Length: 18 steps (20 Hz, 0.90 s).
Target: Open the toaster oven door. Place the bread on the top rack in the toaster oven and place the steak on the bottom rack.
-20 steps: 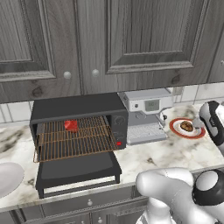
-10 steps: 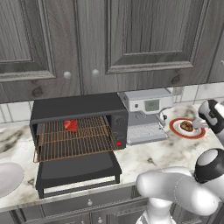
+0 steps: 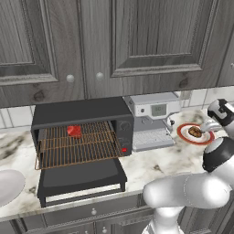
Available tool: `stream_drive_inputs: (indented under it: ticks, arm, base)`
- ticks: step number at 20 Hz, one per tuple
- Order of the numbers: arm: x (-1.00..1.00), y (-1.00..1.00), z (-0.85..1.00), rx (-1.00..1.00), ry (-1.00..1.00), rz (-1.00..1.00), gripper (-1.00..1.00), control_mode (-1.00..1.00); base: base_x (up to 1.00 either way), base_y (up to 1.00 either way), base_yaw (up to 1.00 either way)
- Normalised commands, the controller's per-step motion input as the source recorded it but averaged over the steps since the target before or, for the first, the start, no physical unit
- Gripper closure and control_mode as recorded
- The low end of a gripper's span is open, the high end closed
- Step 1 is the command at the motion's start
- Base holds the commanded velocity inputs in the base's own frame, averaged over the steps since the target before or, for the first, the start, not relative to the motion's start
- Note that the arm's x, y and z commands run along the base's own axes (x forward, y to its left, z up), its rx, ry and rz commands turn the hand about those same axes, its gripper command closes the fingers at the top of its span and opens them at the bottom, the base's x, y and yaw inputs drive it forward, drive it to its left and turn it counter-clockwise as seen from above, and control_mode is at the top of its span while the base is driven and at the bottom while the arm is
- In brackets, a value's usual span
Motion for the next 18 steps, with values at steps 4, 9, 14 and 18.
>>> stream_drive_inputs:
  ticks: [4,9,14,18]
  arm:
    - [0.29,-0.03,-0.12,0.02,0.00,0.00,-1.00,-1.00]
    - [0.24,-0.05,-0.21,0.00,0.00,0.00,-1.00,-1.00]
    - [0.20,-0.11,-0.27,0.00,0.00,0.00,-1.00,-1.00]
    - [0.20,-0.12,-0.17,0.00,0.00,0.00,-1.00,-1.00]
  base:
    - [0.00,0.00,0.00]
    - [0.00,0.00,0.00]
    - [0.00,0.00,0.00]
    - [0.00,0.00,0.00]
